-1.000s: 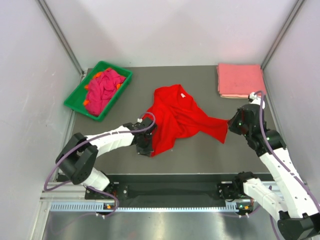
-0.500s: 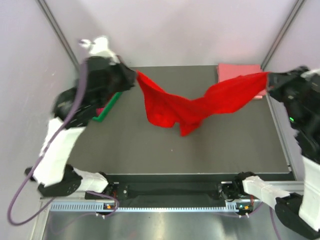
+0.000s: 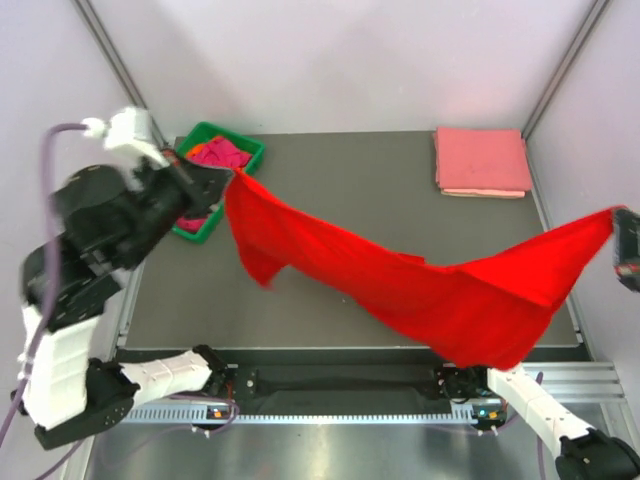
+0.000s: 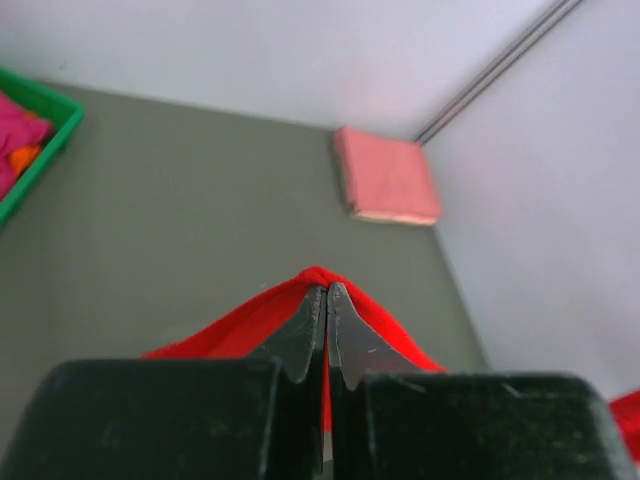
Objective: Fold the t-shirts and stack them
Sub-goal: Flatten the tshirt out
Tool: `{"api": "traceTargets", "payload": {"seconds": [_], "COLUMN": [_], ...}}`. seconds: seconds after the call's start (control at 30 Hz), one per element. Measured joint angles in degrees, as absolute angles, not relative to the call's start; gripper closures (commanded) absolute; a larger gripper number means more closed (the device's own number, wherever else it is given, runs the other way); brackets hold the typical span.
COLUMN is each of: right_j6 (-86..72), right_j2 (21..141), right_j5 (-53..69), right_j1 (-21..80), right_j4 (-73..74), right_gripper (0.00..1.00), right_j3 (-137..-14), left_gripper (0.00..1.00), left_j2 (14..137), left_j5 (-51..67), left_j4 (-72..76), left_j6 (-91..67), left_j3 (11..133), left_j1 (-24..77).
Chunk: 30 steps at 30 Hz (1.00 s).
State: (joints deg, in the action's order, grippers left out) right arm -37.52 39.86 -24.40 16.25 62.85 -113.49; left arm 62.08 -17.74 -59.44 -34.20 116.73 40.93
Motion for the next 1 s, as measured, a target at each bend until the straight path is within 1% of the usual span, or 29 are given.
{"api": "traceTargets", "payload": {"seconds": [0.1, 0.23, 0.3, 0.37, 0.43, 0.5, 0.67, 0.73, 0.83, 0.93, 1.0], "right_j6": [-36.3, -33.9, -32.8, -31.5, -29.5, -27.3, -23.7, -24.5, -26.9, -28.4, -29.2], "right_j2": [42.6, 51.6, 58.8, 66.4, 74.3, 82.0, 98.5, 100.0, 98.6, 93.2, 88.1], "right_j5": [-23.4, -22.0, -21.4, -20.5, -19.8, -19.3, -15.4, -12.4, -7.3, -3.7, -1.5], "right_j1": [16.2, 16.2, 16.2, 16.2, 15.9, 15.2, 9.8, 6.2, -2.0, -8.5, -10.0], "right_j4": [62.0, 56.1, 51.9, 47.2, 44.1, 41.1, 33.1, 30.2, 28.0, 26.4, 25.9], "right_gripper": [1.0, 1.0, 1.0, 1.0, 1.0, 1.0, 1.0, 1.0, 1.0, 1.0, 1.0], "right_j3": [-109.8, -101.5, -99.8, -99.9, -102.9, -109.3, -132.6, -136.4, -137.7, -133.1, -127.8], "left_gripper": [1.0, 1.0, 1.0, 1.0, 1.0, 1.0, 1.0, 1.0, 1.0, 1.0, 1.0], "left_j2": [64.8, 73.1, 78.4, 84.2, 89.9, 96.3, 107.0, 107.8, 105.4, 98.9, 93.1], "left_j5": [-19.5, -21.5, -20.2, -17.1, -14.9, -13.0, -7.5, -4.6, -1.1, 0.6, 0.9], "left_j4": [-59.4, -58.2, -56.6, -54.8, -53.0, -51.3, -44.1, -40.5, -36.7, -36.0, -35.5], "left_j6": [-33.4, -31.5, -30.7, -30.2, -30.2, -30.4, -33.1, -34.6, -35.3, -34.9, -34.4], "left_j3": [110.5, 107.6, 107.8, 109.4, 112.6, 118.0, 133.0, 136.0, 136.2, 131.0, 124.6], "left_j1": [40.9, 39.3, 36.0, 30.3, 24.9, 20.1, 14.5, 13.6, 13.2, 13.3, 13.4]}}
